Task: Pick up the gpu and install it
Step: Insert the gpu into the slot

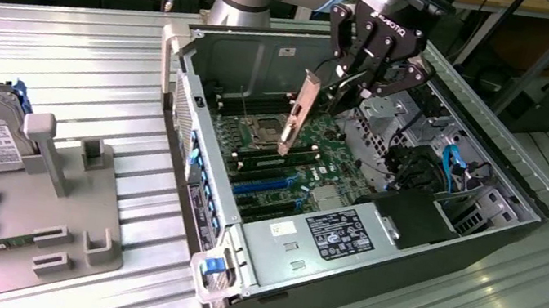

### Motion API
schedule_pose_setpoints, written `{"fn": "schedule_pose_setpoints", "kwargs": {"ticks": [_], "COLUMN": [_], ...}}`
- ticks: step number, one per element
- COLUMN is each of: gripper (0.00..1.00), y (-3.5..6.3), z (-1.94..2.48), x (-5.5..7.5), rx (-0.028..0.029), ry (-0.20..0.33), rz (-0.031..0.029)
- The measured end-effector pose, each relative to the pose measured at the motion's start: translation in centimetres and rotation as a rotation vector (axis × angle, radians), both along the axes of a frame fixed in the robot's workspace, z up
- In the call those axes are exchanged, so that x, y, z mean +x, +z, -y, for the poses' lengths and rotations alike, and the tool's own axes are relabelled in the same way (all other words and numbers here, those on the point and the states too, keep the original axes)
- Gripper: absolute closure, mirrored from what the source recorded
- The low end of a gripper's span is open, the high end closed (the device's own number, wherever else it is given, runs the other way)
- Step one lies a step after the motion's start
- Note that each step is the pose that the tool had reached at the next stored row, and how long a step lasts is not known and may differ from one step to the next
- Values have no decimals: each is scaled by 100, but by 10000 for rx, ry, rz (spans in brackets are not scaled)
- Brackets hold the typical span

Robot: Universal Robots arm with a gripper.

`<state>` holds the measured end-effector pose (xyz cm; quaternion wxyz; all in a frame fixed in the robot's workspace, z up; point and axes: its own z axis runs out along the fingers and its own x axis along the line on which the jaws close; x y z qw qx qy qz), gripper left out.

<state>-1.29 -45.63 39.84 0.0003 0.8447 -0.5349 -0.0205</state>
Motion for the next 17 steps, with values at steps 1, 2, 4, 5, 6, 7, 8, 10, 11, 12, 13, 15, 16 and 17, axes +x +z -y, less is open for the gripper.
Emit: {"fn": "schedule_pose_setpoints", "kwargs": {"ticks": [1, 2, 4, 5, 6, 7, 8, 10, 11, 12, 13, 15, 16, 17], "gripper": [73, 73, 73, 73, 73, 73, 73, 73, 73, 73, 73, 73, 73, 73], "y": [-17, -32, -56, -71, -83, -98, -111, -137, -145, -152, -159, -173, -179, -182], "z": [0, 1, 0, 0, 0, 0, 1, 0, 0, 0, 0, 0, 0, 0], "x": [0, 0, 0, 0, 0, 0, 0, 0, 0, 0, 0, 0, 0, 0], "rx": [-1, 0, 0, 0, 0, 1, 0, 0, 0, -1, -1, 1, -1, -2], "ry": [-4, -63, -326, -524, -676, -872, -1042, -1427, -1607, -1749, -1906, -2175, -2291, -2353], "rz": [0, 0, 0, 0, 0, 0, 0, 0, 0, 0, 0, 0, 0, -1]}}
